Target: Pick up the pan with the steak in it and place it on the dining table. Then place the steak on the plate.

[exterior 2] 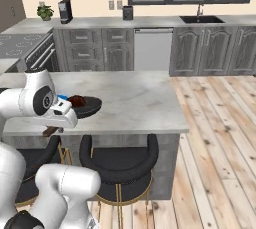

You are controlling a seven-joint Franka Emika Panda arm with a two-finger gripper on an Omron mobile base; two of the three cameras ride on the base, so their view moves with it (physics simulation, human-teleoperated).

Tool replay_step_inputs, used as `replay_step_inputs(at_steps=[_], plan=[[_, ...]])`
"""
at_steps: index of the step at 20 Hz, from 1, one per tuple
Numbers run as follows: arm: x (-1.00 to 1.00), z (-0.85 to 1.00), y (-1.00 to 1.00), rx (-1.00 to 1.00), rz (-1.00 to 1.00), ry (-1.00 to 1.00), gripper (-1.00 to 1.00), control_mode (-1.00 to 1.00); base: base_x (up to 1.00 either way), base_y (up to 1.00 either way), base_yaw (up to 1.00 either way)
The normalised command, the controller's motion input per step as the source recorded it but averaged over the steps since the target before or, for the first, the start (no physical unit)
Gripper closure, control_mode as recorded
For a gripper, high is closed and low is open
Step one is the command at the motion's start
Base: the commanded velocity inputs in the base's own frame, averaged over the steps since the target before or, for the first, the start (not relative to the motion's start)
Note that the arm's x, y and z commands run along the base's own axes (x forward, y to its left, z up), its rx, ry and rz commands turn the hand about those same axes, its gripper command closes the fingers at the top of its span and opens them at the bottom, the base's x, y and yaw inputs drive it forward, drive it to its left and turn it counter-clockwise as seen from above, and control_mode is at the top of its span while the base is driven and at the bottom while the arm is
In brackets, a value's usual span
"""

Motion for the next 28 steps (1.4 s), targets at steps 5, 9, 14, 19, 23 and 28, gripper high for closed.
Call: replay_step_inputs(at_steps=[5, 9, 14, 19, 23, 28], plan=[[0.11, -0.03, -0.17, 0.00, 0.11, 0.00, 1.00, -1.00, 0.00, 0.00, 0.00], [0.09, -0.09, 0.00, 0.04, 0.03, 0.00, 1.00, -1.00, 0.00, 0.00, 0.00], [0.37, -0.34, 0.00, 0.05, 0.07, 0.01, 1.00, -1.00, 0.00, 0.00, 0.00], [0.57, -0.33, 0.01, 0.05, 0.04, 0.00, 1.00, -1.00, 0.00, 0.00, 0.00], [0.66, -0.24, 0.03, 0.05, 0.01, 0.00, 1.00, -1.00, 0.00, 0.00, 0.00], [0.54, -0.25, 0.00, 0.03, 0.02, 0.00, 1.00, -1.00, 0.00, 0.00, 0.00]])
